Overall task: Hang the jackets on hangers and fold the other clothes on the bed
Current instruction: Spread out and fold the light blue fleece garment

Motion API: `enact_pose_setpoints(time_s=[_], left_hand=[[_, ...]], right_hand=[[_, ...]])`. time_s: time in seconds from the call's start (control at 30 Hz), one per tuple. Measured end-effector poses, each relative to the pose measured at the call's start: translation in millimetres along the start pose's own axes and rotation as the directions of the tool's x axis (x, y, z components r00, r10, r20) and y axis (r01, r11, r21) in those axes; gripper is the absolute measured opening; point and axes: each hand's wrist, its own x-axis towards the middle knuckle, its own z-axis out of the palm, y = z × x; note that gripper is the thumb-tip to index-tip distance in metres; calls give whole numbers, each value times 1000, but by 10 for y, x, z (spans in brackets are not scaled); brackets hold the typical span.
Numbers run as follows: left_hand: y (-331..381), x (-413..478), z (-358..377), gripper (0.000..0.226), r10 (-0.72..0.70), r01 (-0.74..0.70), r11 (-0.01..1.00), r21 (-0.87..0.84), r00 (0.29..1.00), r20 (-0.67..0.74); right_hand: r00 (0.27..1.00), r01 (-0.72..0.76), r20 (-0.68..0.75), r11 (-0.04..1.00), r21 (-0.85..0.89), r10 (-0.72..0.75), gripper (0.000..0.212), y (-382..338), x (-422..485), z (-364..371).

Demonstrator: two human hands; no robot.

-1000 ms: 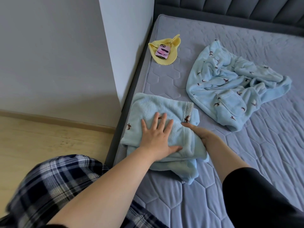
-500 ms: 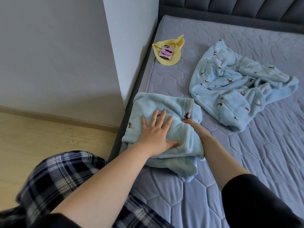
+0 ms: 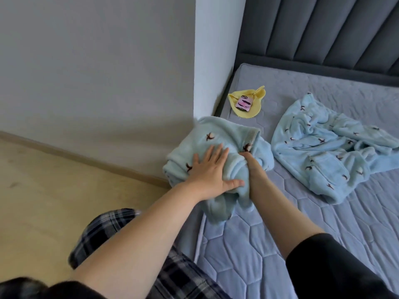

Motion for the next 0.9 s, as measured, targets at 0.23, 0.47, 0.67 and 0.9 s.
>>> enact_pose_setpoints(time_s=[0.23, 0.47, 0.67, 0.9], left_hand=[[-1259, -741, -789, 105, -164, 158, 986, -57, 980, -110], [-2884, -1442, -1219, 105, -376, 353, 925, -139, 902, -213], [-4526, -1479, -1402, 100, -497, 469, 864, -186, 852, -163], [-5127, -1909, -2059, 94, -618, 585, 766, -267, 785, -54]], right_hand=[[992, 2, 123, 1000, 3, -2, 26, -23, -378, 1607], [964, -90, 240, 990, -109, 115, 25, 215, -393, 3564], [915, -192, 319, 962, -193, 247, 29, 471, 173, 5275], [891, -278, 273, 910, -308, 364, 27, 342, -53, 6307]])
